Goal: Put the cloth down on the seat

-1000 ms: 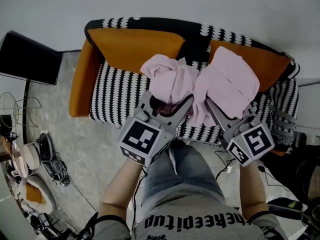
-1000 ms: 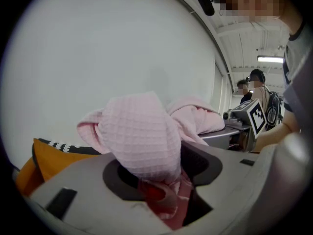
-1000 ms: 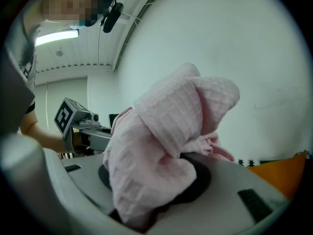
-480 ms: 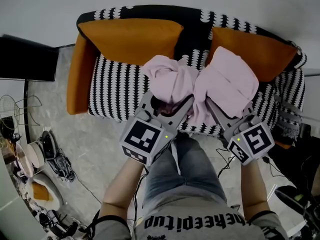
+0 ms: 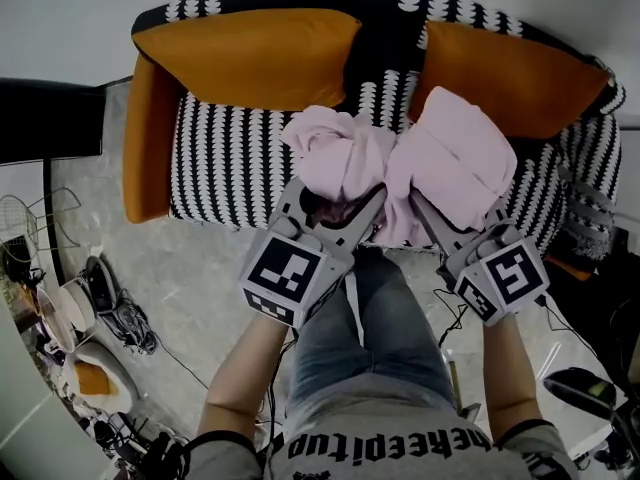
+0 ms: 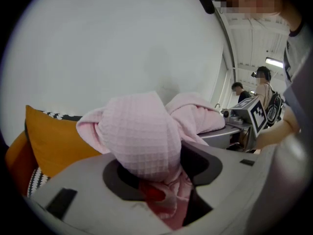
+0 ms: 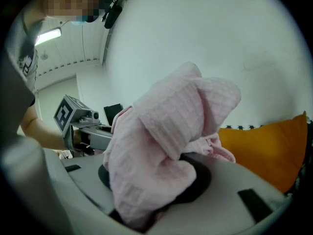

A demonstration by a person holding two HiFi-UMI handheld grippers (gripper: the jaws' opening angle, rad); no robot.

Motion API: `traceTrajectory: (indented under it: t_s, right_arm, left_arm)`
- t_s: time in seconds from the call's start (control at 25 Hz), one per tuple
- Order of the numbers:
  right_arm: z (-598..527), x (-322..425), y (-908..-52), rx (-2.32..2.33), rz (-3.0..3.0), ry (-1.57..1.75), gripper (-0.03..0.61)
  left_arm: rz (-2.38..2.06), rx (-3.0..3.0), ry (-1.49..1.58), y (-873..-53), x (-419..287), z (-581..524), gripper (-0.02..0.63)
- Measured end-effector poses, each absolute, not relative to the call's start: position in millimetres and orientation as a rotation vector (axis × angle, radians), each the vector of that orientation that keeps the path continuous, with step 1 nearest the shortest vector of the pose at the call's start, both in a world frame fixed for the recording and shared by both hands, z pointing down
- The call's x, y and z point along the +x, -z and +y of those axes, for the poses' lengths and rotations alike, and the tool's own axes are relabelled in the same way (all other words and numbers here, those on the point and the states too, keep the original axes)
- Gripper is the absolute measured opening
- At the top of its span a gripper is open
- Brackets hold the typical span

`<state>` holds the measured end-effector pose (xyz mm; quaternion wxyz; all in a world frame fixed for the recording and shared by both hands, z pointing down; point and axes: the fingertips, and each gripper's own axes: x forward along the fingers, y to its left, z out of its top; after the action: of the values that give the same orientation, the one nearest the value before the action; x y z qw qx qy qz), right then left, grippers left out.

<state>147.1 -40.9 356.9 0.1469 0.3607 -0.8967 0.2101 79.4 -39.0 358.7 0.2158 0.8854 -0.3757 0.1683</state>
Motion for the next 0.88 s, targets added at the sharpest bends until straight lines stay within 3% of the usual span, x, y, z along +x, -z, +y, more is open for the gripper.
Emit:
traceTrajectory:
  t_s: [0.88]
  right_arm:
    - [-22,161,-469,1.048,-2.466,-0.766,0.183]
  left_arm:
    - [-0.943,2.356,-0.558,-471,94,-23,0.241]
